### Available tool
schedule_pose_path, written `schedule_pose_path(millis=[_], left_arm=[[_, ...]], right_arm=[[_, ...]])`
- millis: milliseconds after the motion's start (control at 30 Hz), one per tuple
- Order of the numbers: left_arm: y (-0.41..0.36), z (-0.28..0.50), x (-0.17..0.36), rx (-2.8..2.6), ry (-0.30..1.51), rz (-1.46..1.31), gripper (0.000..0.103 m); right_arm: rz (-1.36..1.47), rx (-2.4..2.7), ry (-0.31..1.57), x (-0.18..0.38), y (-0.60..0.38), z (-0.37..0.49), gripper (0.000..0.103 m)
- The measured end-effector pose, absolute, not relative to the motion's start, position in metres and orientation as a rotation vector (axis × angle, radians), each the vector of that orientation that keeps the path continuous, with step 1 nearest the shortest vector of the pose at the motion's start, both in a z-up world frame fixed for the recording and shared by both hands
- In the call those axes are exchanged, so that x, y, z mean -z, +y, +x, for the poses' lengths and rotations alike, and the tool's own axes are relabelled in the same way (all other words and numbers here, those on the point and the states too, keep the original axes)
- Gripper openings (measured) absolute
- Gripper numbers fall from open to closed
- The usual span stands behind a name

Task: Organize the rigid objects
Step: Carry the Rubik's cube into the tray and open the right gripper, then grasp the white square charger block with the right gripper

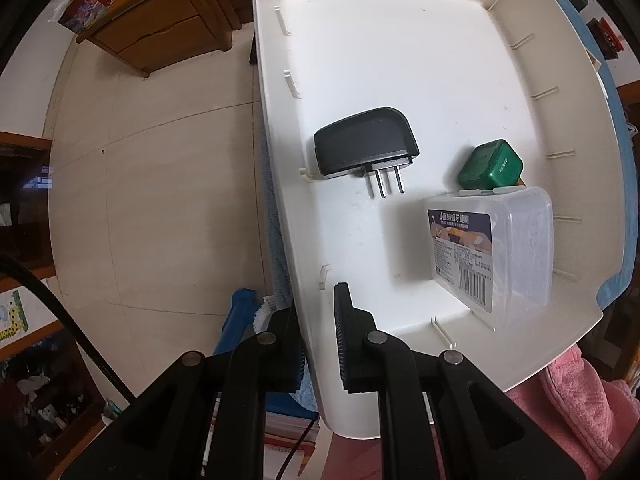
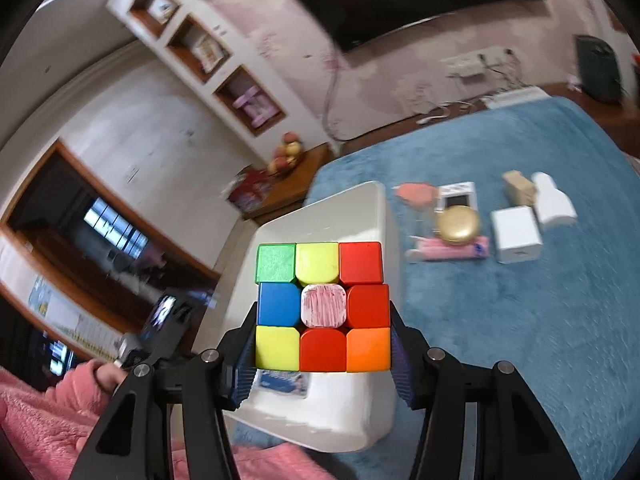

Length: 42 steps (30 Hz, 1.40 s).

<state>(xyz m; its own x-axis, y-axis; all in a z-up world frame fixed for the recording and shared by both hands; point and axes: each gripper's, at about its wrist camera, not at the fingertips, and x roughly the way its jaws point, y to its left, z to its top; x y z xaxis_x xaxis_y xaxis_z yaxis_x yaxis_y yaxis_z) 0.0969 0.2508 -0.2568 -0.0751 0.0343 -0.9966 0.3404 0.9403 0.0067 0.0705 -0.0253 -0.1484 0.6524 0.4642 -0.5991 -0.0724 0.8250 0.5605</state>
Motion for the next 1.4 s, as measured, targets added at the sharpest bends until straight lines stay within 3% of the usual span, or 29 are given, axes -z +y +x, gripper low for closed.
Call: schedule_pose_path(millis=[300, 433, 567, 900, 1400], left_arm=[[0.249, 0.097, 0.256, 0.254, 1.638, 0.281, 0.013], [0.252, 0.099, 0.256, 0.242, 1.638, 0.271, 0.013], [0.254, 0.100, 0.257, 0.230, 1.642, 0.261, 0.013], [0.259, 0.103, 0.259, 0.179, 1.655, 0.232, 0.013], [0.259, 0.111, 0.265, 0.061, 1.674, 0.203, 0.013]], right_arm=[[0.345, -0.448, 0.916, 0.146, 0.035, 0.078, 0.056], [0.296, -0.445, 0.967, 0.152, 0.044, 0.084, 0.061], [0.307, -0.428, 0.948, 0.151, 0.034, 0.085, 0.070], [0.392, -0.322, 0.953, 0.162, -0.009, 0.095, 0.079], [0.371, -0.008, 1.002, 0.198, -0.081, 0.141, 0.080]])
